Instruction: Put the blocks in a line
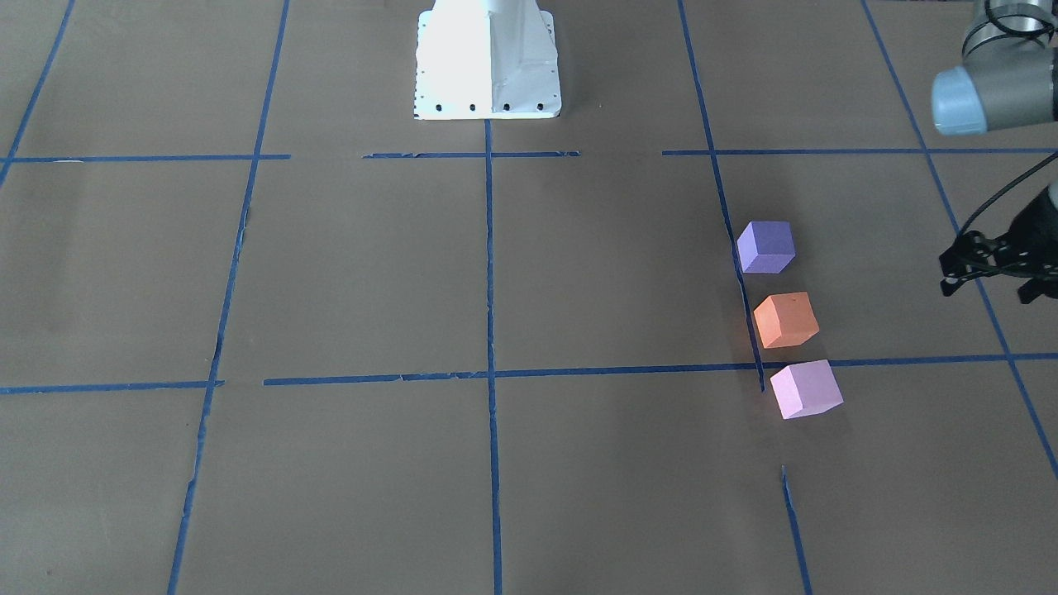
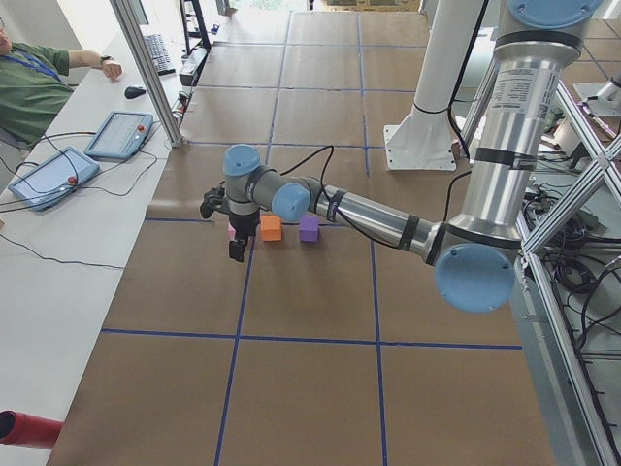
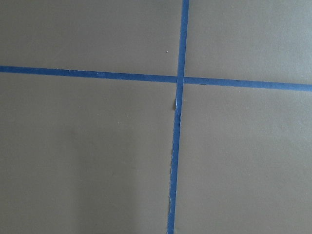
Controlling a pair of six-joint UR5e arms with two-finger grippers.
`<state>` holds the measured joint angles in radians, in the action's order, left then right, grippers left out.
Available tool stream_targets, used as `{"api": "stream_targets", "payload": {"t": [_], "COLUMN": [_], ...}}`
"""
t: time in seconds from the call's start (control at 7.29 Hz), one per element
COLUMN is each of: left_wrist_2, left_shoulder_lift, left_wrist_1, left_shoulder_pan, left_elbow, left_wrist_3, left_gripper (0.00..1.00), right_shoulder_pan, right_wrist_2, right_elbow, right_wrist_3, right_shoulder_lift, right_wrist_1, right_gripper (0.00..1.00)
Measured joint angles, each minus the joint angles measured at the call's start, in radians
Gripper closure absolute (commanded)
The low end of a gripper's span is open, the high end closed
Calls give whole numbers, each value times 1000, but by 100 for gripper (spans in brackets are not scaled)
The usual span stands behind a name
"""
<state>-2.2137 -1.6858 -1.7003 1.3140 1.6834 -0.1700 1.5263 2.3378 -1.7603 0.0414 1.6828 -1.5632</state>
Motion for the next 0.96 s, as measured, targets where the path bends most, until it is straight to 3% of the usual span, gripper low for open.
{"api": "stream_targets", "payload": {"t": [0.41, 0.96], "left_wrist_2": [-59, -137], "left_shoulder_lift": [110, 114], "left_wrist_1": [8, 5], "left_shoulder_pan": [177, 200], "left_elbow": [-85, -107], "left_wrist_3": [226, 239], "left_gripper": [0, 0], "right_shoulder_pan": [0, 0], "right_wrist_2": [0, 0], "right_elbow": [0, 0], "right_wrist_3": [0, 0], "right_shoulder_lift": [0, 0], "right_wrist_1": [0, 0], "right_gripper": [0, 0]}}
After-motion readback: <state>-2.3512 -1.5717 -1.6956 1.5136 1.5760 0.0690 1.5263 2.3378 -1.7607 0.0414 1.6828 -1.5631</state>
